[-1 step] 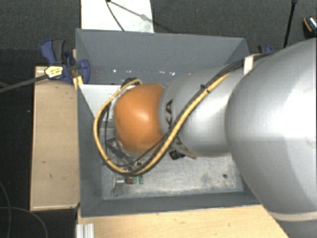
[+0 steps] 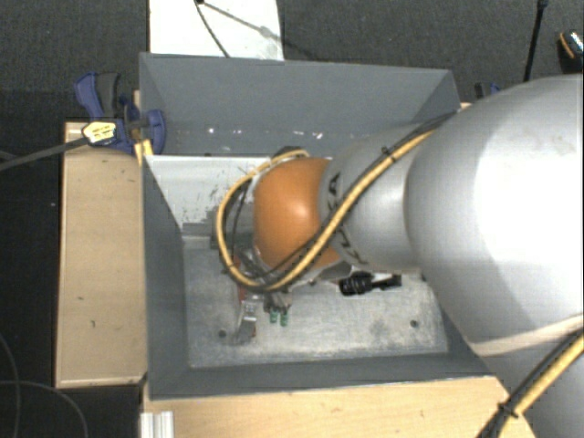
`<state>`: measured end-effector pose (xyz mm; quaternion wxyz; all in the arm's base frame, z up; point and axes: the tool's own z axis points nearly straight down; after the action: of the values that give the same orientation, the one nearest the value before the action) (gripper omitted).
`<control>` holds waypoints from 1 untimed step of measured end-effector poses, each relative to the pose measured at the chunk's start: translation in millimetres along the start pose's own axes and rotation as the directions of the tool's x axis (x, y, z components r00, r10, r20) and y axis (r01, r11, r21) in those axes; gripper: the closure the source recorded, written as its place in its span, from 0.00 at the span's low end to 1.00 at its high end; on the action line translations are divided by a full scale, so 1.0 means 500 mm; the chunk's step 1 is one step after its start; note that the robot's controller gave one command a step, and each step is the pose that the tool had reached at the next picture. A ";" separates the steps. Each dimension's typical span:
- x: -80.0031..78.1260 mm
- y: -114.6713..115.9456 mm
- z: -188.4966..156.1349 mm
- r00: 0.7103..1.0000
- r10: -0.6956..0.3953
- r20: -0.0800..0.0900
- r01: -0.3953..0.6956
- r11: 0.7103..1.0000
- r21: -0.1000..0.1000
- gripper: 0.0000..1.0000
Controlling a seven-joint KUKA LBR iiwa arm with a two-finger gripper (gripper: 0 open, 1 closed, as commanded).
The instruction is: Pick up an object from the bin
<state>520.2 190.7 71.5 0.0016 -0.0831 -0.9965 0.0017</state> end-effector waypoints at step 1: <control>-0.062 -0.121 -0.010 0.992 -0.125 0.006 0.125 0.992 -0.001 0.00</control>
Offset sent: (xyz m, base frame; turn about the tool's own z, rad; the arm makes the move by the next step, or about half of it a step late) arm 0.0187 -0.0610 0.0047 -0.1304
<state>540.6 125.9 76.7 -0.0013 -0.0203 -0.9998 0.0010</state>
